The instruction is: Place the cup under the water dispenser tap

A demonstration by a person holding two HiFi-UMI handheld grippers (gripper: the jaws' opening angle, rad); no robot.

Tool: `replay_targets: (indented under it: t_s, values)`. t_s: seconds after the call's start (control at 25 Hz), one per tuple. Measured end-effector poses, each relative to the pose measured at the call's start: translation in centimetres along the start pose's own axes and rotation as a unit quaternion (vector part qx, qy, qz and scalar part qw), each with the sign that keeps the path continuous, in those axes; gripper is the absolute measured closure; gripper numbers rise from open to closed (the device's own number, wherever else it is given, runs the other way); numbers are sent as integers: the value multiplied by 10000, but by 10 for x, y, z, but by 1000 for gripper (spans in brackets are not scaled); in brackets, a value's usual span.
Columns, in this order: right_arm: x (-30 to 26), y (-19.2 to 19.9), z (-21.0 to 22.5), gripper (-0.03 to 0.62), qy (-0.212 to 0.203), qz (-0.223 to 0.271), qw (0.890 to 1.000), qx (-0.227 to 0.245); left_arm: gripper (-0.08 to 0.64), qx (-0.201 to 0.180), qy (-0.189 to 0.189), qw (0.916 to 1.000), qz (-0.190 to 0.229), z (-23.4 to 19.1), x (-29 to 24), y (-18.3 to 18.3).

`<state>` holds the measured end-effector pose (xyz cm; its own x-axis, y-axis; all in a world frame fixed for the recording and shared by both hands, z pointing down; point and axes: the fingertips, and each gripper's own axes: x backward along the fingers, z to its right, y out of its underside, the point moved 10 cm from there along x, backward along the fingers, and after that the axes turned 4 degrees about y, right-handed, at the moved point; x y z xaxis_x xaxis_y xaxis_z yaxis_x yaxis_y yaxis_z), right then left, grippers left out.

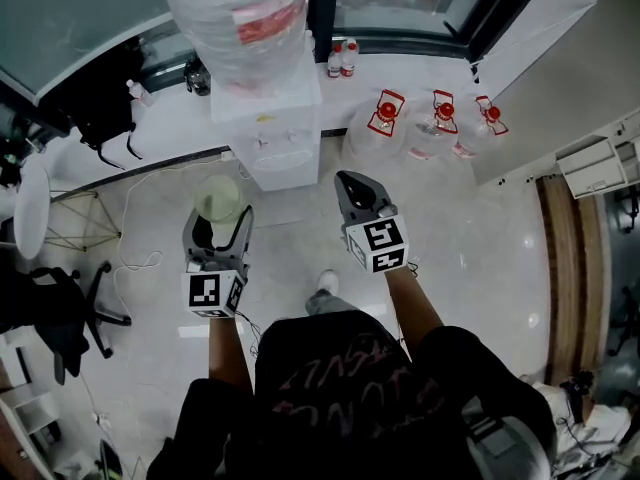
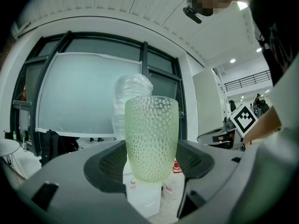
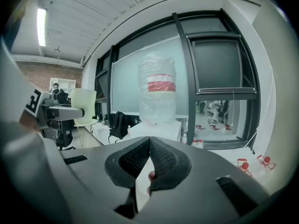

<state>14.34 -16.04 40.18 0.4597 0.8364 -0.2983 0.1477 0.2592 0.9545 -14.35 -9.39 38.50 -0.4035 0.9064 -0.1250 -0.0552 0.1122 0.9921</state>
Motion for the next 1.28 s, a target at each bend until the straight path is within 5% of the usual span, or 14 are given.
replay_targets:
  t_s: [0.56, 1.28]
  values:
    - [-50, 13, 21, 577, -171, -318, 9993, -28, 225, 152, 5, 9999, 14, -17, -50, 8]
    - [-92, 54, 7, 577, 249, -610, 9974, -282, 225, 167, 403, 9989, -154, -65, -87, 64]
